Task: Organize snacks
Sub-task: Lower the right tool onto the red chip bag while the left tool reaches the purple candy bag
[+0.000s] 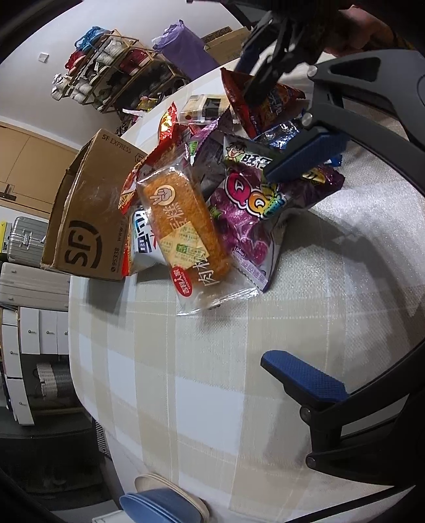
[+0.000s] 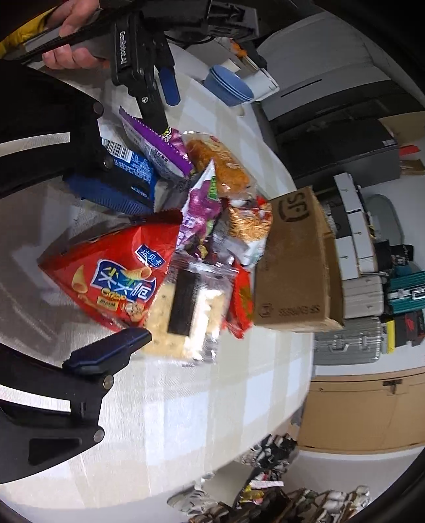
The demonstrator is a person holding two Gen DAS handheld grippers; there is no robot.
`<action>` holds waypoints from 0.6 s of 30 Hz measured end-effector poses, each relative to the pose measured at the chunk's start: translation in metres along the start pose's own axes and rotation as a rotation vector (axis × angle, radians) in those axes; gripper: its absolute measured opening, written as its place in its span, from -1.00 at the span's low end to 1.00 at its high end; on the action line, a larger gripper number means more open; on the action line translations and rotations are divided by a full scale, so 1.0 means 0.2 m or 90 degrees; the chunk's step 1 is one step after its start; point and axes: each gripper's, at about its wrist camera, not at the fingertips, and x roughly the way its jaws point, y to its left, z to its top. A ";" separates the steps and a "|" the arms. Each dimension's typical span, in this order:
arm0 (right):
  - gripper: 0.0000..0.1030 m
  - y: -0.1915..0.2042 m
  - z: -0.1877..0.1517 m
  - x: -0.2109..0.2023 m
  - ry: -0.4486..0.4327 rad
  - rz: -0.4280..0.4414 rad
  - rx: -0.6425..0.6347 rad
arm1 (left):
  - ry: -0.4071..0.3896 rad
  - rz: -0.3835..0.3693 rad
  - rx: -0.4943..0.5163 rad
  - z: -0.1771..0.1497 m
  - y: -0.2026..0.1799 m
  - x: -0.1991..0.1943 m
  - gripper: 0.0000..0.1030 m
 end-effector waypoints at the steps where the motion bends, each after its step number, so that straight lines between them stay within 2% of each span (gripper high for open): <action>1: 0.38 0.00 -0.01 0.01 0.006 -0.002 0.001 | 0.000 -0.002 -0.002 0.00 0.00 0.00 0.99; 3: 0.31 0.01 -0.02 0.03 0.006 -0.007 -0.006 | 0.001 -0.006 -0.002 0.01 0.00 0.01 0.99; 4: 0.15 0.02 -0.02 0.03 0.002 -0.010 -0.010 | 0.002 -0.008 -0.003 0.01 0.00 0.01 0.99; 11: 0.01 0.01 -0.05 0.01 -0.008 0.014 -0.002 | 0.004 -0.017 -0.011 -0.02 0.02 -0.01 0.99; 18: -0.30 -0.01 -0.06 -0.06 -0.031 0.050 0.015 | 0.001 -0.021 -0.014 -0.03 0.03 -0.04 0.99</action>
